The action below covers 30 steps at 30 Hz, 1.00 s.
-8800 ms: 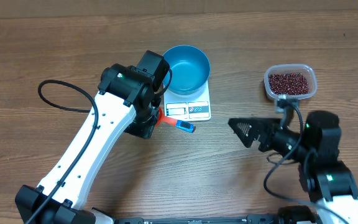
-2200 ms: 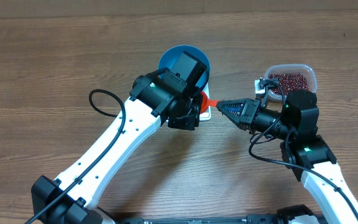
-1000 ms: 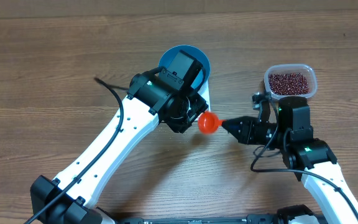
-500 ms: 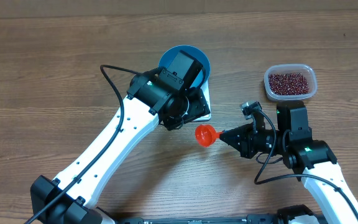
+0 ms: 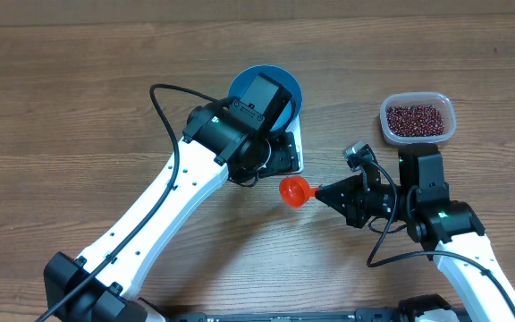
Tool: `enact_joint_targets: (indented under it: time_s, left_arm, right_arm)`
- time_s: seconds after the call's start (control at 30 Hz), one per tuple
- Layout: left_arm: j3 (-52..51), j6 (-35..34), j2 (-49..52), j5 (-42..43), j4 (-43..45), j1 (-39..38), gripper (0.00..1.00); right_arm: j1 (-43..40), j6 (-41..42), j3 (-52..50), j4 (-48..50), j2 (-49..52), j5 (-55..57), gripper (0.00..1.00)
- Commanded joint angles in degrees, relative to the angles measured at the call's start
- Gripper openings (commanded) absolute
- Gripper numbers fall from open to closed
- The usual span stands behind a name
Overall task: Scoop item into bowl and weigh 150g on scale
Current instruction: 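Carry the scoop right toward the bean tub with the right gripper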
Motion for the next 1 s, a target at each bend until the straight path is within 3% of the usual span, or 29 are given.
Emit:
enact_joint_targets:
  time_s: [0.0, 0.17, 0.33, 0.47, 0.67, 0.7, 0.73, 0.83, 0.97]
  left_arm:
    - [0.6, 2.8, 0.4, -0.8, -0.3, 0.2, 0.72]
    - [0.6, 4.2, 0.4, -0.8, -0.3, 0.2, 0.71]
    - [0.6, 5.7, 0.4, -3.2, 0.0, 0.2, 0.71]
    - [0.6, 5.7, 0.4, -5.4, 0.1, 0.2, 0.78]
    - [0.6, 5.8, 0.4, -5.3, 0.5, 0.2, 0.8]
    - [0.6, 6.1, 0.4, -5.2, 0.4, 0.2, 0.77]
    - [0.6, 6.9, 0.4, -5.0, 0.4, 0.2, 0.65]
    - [0.6, 8.5, 0.4, -5.1, 0.4, 0.2, 0.04]
    - [0.6, 12.0, 0.4, -6.1, 0.8, 0.2, 0.04]
  right_arm:
    - [-0.2, -0.2, 1.0, 0.7, 0.0, -0.9, 0.04]
    - [-0.2, 4.3, 1.0, 2.6, 0.0, 0.7, 0.04]
    - [-0.2, 11.7, 1.0, 2.7, 0.0, 11.4, 0.04]
    - [-0.2, 13.2, 1.0, 2.4, 0.0, 15.1, 0.04]
    - [-0.2, 14.4, 2.2, -0.3, -0.2, 20.4, 0.04]
    - [-0.2, 14.4, 2.6, -1.6, -0.2, 22.0, 0.04]
    - [-0.2, 14.4, 3.1, -3.4, -0.2, 23.8, 0.04]
    - [-0.2, 14.4, 4.6, -7.7, -0.4, 28.6, 0.04]
    - [-0.2, 16.9, 5.6, -9.4, -1.2, 32.0, 0.04]
